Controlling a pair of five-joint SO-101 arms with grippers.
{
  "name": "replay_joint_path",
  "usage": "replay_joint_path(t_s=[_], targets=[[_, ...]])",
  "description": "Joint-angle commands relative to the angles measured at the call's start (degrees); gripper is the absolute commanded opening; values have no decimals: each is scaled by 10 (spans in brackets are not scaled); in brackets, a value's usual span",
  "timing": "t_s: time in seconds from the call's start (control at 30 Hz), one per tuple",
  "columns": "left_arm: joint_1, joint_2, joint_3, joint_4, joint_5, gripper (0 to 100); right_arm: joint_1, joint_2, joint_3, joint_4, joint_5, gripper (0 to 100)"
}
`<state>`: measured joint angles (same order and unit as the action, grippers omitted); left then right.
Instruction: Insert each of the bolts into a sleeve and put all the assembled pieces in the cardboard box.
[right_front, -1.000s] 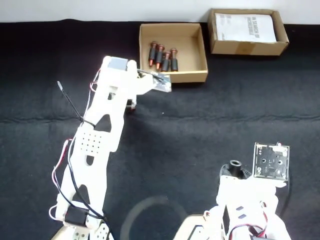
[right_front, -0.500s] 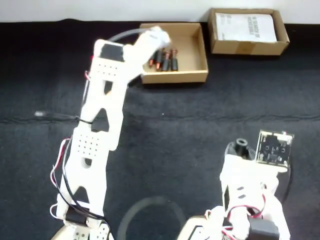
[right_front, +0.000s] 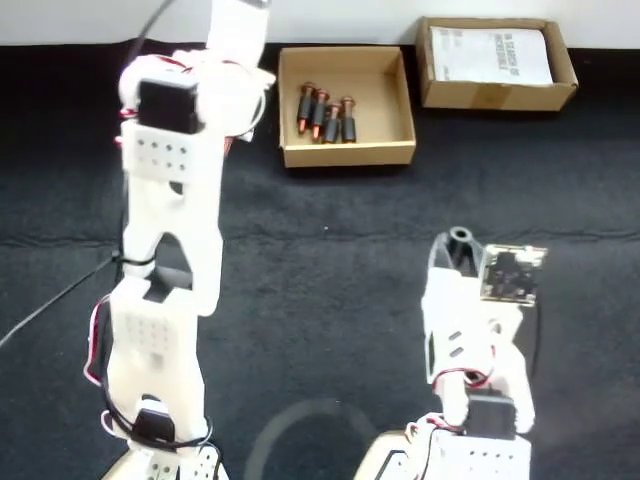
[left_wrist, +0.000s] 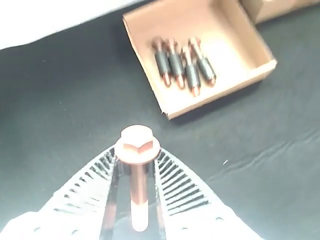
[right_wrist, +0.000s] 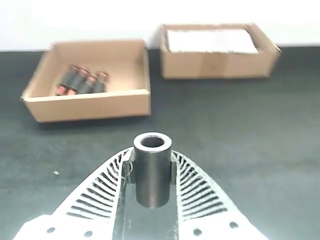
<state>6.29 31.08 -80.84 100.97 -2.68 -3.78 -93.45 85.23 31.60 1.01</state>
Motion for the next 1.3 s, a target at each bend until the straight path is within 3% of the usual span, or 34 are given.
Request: replay_joint_path(t_s=[0.0,0.3,0.47,0.73,0.97,1.27], targets=[[-17,-76,-19,2,29,8,-34,-4,40,-121,3,8],[-36,-191,34,3,33,8,-96,-4,127,-333,3,8],[-37,-310,230,3,33,8,-137,-4,164,-387,4,8],[-34,-493,541,-3,32,9,-150,-4,182,-392,3,8],[-33,-582,720,-97,69,9,-153,0,183,-389,2,8],[-1,-682,965,-309,79,9,-153,0,183,-388,-34,8]])
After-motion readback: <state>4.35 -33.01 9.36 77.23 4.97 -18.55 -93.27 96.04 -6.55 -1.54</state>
